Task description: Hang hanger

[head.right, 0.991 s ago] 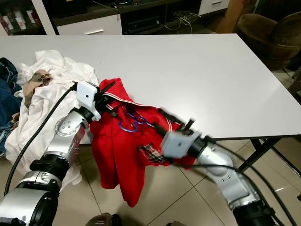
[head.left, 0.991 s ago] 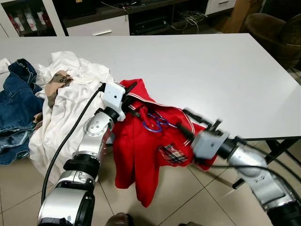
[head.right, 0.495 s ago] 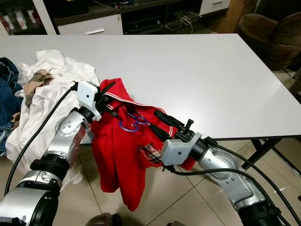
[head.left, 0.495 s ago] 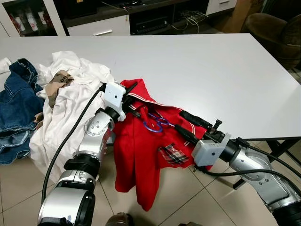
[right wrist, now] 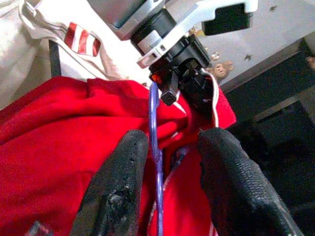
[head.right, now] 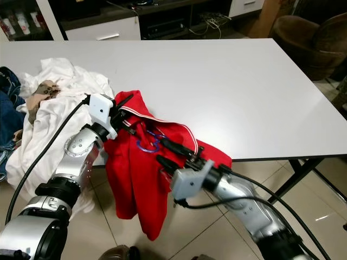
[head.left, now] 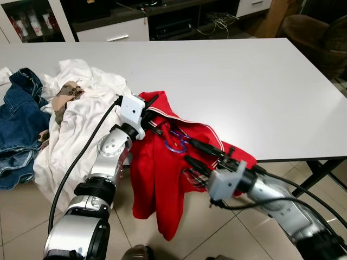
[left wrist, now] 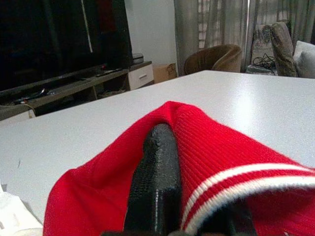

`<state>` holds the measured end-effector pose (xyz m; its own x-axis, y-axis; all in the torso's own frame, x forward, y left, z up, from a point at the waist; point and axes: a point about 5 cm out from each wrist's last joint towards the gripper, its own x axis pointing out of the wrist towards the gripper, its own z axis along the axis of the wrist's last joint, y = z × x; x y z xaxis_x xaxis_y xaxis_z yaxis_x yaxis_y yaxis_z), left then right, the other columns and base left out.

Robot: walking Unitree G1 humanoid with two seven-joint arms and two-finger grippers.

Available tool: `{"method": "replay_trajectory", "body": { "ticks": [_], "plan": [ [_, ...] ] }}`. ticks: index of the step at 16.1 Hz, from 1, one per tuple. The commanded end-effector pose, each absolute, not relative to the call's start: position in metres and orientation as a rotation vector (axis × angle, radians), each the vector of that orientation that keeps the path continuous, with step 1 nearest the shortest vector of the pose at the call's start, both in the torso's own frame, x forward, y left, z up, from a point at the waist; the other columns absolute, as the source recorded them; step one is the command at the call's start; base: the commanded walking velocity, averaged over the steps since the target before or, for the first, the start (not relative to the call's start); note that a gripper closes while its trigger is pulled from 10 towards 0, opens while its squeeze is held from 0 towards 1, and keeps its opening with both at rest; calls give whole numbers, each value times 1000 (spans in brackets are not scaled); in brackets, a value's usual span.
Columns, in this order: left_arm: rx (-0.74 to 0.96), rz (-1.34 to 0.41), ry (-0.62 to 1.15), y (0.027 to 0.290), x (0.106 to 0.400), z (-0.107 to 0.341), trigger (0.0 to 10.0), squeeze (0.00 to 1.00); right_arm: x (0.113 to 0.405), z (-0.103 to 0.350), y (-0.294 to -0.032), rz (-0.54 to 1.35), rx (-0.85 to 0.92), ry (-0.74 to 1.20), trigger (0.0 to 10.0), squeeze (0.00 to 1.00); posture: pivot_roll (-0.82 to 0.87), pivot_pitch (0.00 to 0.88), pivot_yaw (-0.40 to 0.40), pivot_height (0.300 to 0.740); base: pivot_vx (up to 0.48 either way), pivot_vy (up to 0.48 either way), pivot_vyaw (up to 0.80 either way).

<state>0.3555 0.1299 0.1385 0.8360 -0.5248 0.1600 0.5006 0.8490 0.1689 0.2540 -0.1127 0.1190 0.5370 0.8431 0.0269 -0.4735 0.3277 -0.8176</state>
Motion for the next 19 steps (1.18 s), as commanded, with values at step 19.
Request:
{"method": "replay_trajectory", "body": {
  "ticks": [19],
  "plan": [
    [145,-554,-221,129,358,145,10000,0,263,107,-100,978,-830,-433,10000,0,29,28,70,740,0,0,0]
  ]
}}
